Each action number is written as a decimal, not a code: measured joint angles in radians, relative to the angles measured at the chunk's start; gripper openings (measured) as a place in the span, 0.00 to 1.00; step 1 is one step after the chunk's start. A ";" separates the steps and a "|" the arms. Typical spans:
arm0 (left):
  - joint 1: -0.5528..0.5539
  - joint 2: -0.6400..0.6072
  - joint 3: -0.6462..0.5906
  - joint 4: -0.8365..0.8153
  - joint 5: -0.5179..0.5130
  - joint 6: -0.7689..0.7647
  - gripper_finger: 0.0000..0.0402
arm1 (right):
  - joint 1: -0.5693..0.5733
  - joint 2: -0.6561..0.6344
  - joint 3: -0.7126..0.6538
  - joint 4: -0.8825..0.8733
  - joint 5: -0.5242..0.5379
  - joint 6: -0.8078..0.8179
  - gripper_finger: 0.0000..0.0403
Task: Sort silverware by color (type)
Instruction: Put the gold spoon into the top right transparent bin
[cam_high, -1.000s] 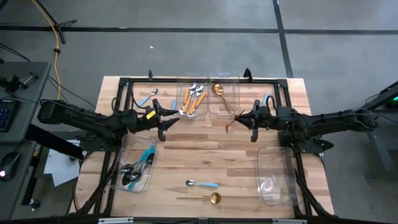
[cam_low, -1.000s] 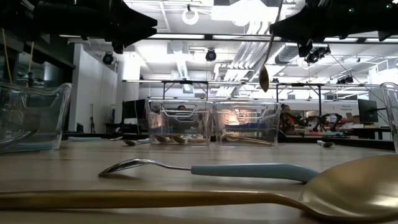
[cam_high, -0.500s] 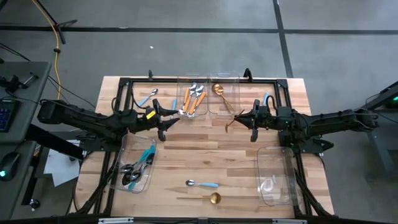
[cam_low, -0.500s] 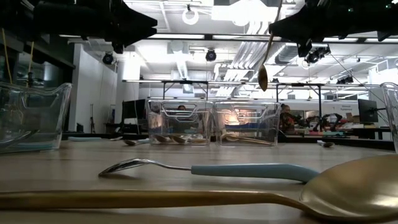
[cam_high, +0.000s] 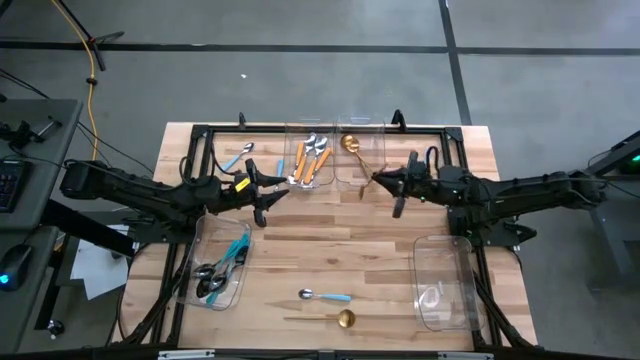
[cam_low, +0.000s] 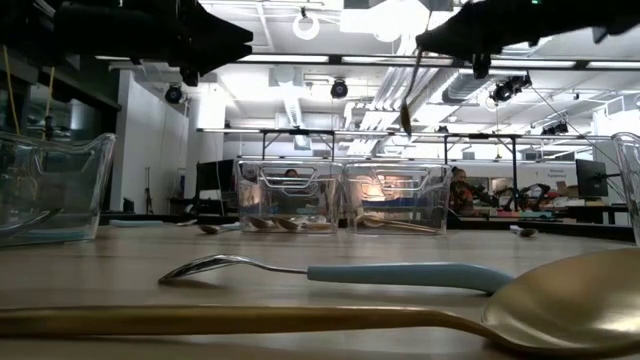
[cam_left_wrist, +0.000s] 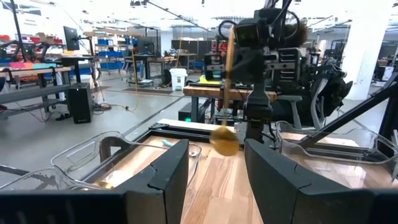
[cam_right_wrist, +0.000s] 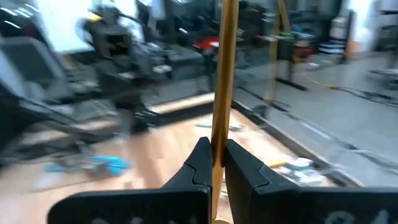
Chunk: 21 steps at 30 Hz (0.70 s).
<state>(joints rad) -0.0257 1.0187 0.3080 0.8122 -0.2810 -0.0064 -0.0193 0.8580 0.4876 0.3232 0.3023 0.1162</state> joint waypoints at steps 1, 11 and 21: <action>0.000 0.000 0.000 -0.001 0.000 0.000 0.36 | -0.001 0.023 0.027 -0.022 0.026 -0.007 0.01; 0.000 0.000 0.000 0.001 0.001 -0.038 0.36 | -0.088 0.174 0.281 -0.236 0.097 -0.025 0.01; 0.000 0.000 0.000 0.000 0.001 -0.044 0.36 | -0.164 0.276 0.451 -0.410 0.098 0.007 0.01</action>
<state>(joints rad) -0.0257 1.0187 0.3084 0.8120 -0.2798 -0.0502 -0.1834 1.1336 0.9390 -0.0869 0.4000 0.1230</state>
